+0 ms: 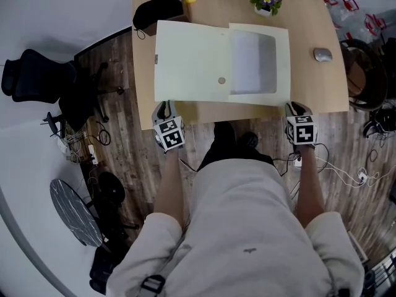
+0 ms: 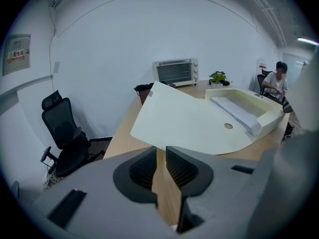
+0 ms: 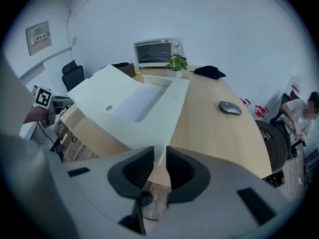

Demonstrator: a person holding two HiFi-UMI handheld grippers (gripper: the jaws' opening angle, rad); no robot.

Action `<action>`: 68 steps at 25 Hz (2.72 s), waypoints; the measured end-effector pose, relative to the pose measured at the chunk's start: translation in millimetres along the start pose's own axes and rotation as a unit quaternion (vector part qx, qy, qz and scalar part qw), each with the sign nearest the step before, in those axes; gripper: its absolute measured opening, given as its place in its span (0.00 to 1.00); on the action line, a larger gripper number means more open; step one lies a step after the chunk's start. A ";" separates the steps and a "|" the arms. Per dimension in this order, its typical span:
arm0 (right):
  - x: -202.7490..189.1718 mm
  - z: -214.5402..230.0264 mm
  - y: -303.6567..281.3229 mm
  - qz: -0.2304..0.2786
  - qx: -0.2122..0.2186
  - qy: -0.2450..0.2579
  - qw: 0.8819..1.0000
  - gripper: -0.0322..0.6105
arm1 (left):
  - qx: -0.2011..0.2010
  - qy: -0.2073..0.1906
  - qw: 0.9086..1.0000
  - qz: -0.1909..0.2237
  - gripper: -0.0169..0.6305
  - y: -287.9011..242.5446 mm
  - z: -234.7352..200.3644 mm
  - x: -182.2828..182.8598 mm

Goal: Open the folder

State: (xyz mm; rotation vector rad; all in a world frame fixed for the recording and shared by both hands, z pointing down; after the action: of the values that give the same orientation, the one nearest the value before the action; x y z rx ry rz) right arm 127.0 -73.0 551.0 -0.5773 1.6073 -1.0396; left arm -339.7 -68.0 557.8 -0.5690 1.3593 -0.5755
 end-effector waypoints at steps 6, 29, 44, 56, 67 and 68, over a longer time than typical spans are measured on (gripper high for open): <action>-0.1 0.0 6.0 0.006 -0.005 0.004 1.000 0.16 | 0.007 -0.010 1.000 0.013 0.11 6.8 -0.5 4.8; 11.1 -28.7 58.9 0.097 0.021 0.008 0.995 0.16 | -0.039 -0.029 0.994 0.100 0.10 72.1 65.7 47.1; 21.7 -36.6 119.9 0.182 0.027 0.012 0.983 0.14 | -0.154 -0.063 0.970 0.180 0.06 117.7 165.4 110.0; 33.4 -36.6 161.4 0.242 0.035 -0.007 0.970 0.09 | -0.225 -0.086 0.947 0.211 0.04 152.3 226.5 128.7; 48.5 -44.1 179.8 0.282 0.037 -0.013 0.959 0.05 | -0.270 -0.096 0.934 0.213 0.03 167.3 253.9 137.2; 48.3 -45.0 180.0 0.283 0.037 -0.012 0.958 0.05 | -0.273 -0.097 0.933 0.212 0.03 167.5 255.5 137.4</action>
State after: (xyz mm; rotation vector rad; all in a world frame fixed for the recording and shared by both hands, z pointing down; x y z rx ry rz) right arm 96.2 -7.0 373.7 -0.0611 1.5712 -0.6520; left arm -61.3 -26.7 376.1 -0.7254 1.3969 0.2210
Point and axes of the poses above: the fingertips, and each gripper's own axes: y backward along the fingers, z to its right, x out of its top, the point moved 4 cm from there along y, backward along the fingers, and after that the axes turned 3 degrees about -x, right-handed, at the moved point
